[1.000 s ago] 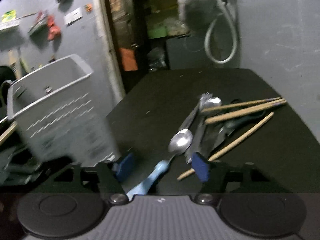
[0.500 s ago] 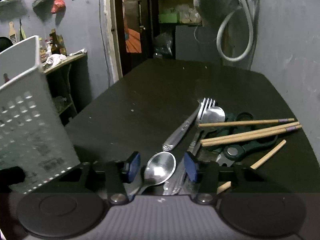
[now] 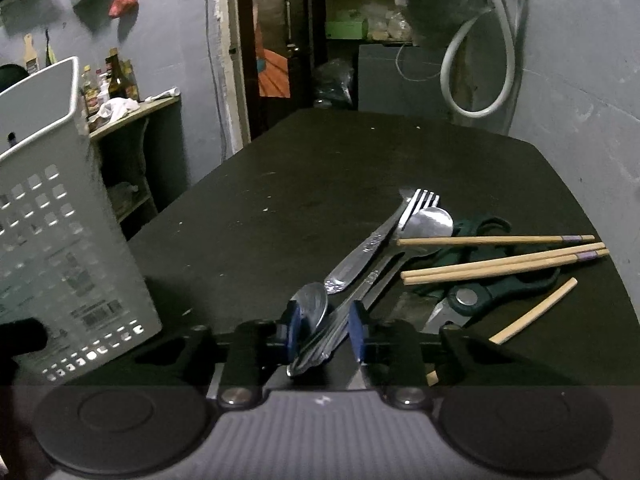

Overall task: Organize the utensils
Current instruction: 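Lower the right tool to the pile and grasp a silver spoon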

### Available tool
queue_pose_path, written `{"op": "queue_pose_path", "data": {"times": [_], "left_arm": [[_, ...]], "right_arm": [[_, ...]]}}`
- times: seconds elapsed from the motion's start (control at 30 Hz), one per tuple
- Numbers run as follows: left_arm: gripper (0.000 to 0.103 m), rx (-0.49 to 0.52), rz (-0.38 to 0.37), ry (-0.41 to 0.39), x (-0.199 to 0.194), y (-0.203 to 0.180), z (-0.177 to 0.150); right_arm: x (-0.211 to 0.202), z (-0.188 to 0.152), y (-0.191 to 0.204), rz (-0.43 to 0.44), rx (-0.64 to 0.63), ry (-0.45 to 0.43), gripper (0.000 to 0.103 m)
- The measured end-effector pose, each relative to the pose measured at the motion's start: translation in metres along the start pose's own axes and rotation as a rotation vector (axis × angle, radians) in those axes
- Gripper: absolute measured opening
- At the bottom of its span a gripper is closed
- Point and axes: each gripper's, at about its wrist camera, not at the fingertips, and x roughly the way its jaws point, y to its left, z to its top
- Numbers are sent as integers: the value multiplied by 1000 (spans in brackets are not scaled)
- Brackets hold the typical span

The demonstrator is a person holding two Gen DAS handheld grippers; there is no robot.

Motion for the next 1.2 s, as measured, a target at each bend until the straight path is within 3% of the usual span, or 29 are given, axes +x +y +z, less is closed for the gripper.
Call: {"op": "queue_pose_path", "data": {"times": [0.4,0.63,0.87,0.9,0.93,1.2], "left_arm": [[77,0,0,0,0,0,0],[77,2,4,2,1,-2,0],[77,3,14,5,3,-4,0],[77,2,16,5,2,-4,1],[77,2,17,5,3,-5,1],[77,1,18,4,2,-6,1]], "right_arm": [[3,10,1,45,-27,3,31],[13,22,-1,212,-135,69,49],[26,32,-8,282,-185,100,48],[26,32,-7,278,-194,98,46],[25,31,-7,270,-204,95,37],[17,20,13,183,-236,61,34]]}}
